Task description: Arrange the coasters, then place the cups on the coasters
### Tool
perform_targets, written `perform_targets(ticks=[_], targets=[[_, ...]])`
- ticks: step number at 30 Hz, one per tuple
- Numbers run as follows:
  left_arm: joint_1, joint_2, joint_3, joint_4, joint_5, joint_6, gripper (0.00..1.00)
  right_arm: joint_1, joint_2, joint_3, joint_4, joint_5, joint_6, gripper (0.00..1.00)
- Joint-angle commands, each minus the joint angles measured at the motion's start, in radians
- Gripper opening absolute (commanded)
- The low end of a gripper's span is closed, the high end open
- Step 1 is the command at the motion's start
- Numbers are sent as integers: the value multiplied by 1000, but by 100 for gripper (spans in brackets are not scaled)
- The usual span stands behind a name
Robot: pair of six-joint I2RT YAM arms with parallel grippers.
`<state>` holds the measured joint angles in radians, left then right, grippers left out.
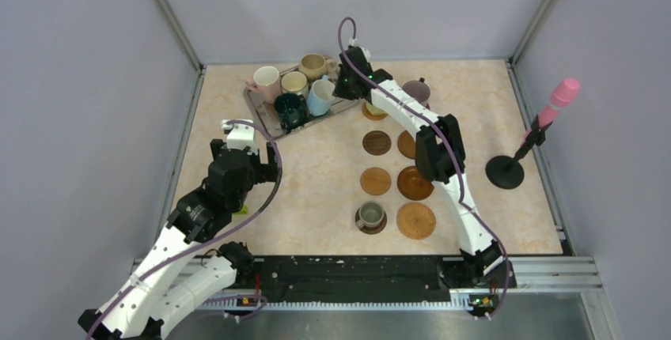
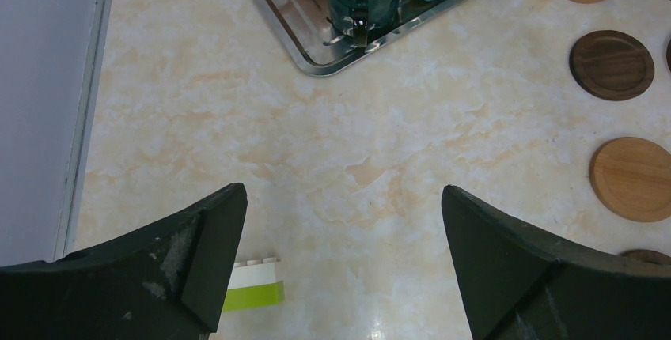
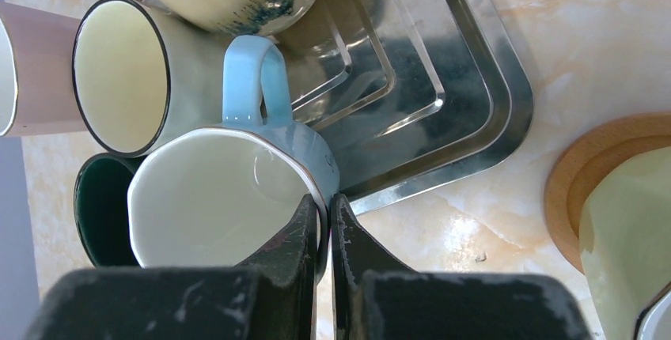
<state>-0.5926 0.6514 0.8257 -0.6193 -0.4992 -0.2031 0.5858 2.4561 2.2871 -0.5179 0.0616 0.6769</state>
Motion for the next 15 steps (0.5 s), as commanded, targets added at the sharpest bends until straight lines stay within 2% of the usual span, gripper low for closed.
perform_targets(ticks=[1,15], targets=[[-1,-10,-7,53,-15,-1,99,-4,-66,43,59,-4,7,0],[-2,6,-5,47,-7,-2,99,-11,-252,-12,41,-28,-72,0]])
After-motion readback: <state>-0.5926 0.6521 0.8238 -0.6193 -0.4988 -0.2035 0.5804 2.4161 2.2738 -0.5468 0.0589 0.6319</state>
